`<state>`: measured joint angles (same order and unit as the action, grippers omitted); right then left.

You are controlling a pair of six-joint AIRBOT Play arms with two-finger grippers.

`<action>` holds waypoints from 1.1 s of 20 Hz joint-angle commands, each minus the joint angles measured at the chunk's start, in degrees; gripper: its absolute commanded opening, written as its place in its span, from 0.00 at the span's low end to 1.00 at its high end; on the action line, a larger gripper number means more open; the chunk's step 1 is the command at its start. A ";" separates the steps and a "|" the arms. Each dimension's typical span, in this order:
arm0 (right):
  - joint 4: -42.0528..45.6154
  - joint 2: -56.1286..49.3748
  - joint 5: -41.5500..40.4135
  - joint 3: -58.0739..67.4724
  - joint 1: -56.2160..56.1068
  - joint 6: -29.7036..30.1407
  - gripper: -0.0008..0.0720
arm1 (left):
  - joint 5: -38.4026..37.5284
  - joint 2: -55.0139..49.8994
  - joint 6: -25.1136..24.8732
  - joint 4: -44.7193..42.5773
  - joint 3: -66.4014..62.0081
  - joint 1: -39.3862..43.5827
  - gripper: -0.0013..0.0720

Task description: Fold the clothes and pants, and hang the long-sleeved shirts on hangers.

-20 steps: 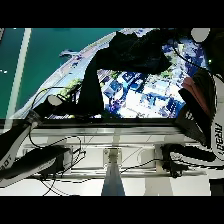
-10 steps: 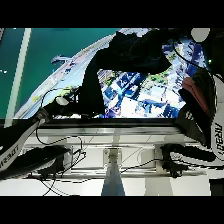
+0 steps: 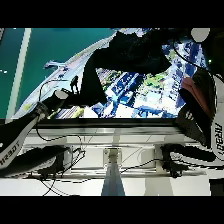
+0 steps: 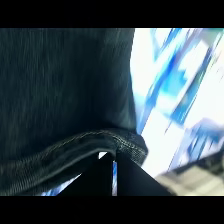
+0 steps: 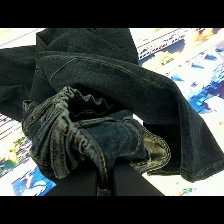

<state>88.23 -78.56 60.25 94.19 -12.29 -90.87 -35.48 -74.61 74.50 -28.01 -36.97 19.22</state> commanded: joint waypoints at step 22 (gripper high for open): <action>-4.66 23.71 10.73 -33.42 14.40 6.27 0.05 | -31.43 0.63 7.54 -51.28 -47.71 -63.08 0.04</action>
<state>87.83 -62.28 67.42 75.31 1.74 -84.99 -60.38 -73.95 82.26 -69.54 -90.19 -38.98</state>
